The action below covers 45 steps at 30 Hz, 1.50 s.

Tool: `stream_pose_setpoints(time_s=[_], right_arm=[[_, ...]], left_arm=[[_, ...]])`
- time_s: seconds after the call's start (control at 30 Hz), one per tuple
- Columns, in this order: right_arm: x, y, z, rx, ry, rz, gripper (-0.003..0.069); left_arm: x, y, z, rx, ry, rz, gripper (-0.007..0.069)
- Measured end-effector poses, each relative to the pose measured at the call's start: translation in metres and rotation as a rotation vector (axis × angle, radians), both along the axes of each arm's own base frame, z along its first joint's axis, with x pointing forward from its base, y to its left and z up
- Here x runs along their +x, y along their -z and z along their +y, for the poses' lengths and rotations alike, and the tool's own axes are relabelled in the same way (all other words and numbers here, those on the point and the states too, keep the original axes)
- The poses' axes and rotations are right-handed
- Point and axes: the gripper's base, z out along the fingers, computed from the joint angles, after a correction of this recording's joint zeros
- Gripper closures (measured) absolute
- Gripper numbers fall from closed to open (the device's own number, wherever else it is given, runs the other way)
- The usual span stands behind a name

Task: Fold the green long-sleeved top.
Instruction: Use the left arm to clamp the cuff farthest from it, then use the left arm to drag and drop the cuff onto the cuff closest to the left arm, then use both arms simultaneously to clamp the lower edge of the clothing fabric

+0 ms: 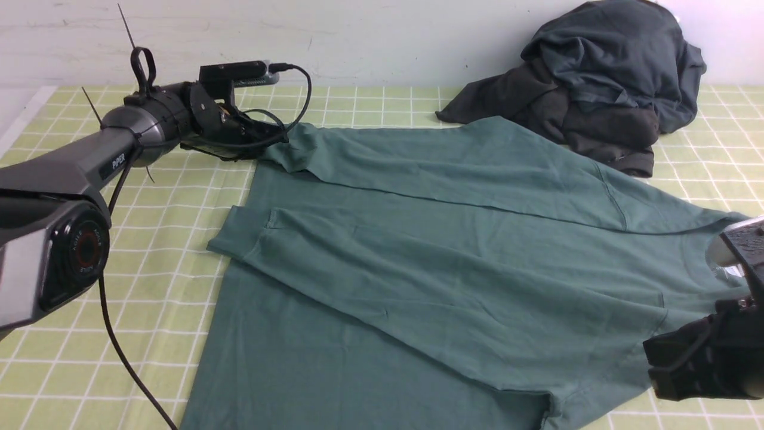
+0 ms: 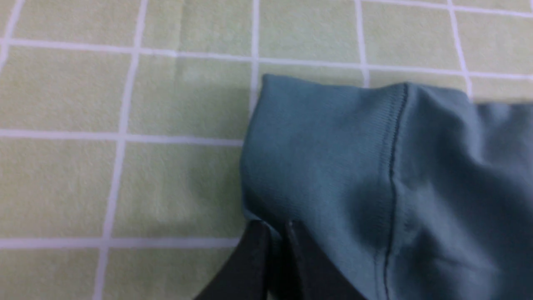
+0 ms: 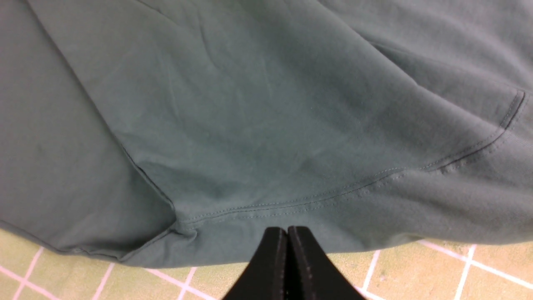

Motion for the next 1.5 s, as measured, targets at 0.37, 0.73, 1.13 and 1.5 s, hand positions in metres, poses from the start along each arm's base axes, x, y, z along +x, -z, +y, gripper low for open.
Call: stream_pose_setpoints(time_s=[0.37, 0.73, 1.13, 1.5], right_arm=[[-0.001, 0.000, 0.001, 0.011, -0.007, 0.005, 0.0671], [-0.002, 0.000, 0.003, 0.045, -0.001, 0.028, 0.0671], [-0.006, 0.001, 0.005, 0.044, -0.041, 0.064, 0.0671], [-0.011, 0.002, 0.010, 0.052, -0.141, 0.087, 0.0671]], left_arm=[[-0.098, -0.170, 0.002, 0.142, 0.184, 0.257, 0.0609], [-0.184, -0.117, 0.007, 0.179, 0.218, 0.589, 0.0609], [-0.213, -0.079, 0.010, 0.230, 0.236, 0.686, 0.0426], [-0.306, -0.074, -0.038, 0.489, 0.660, 0.478, 0.0256]])
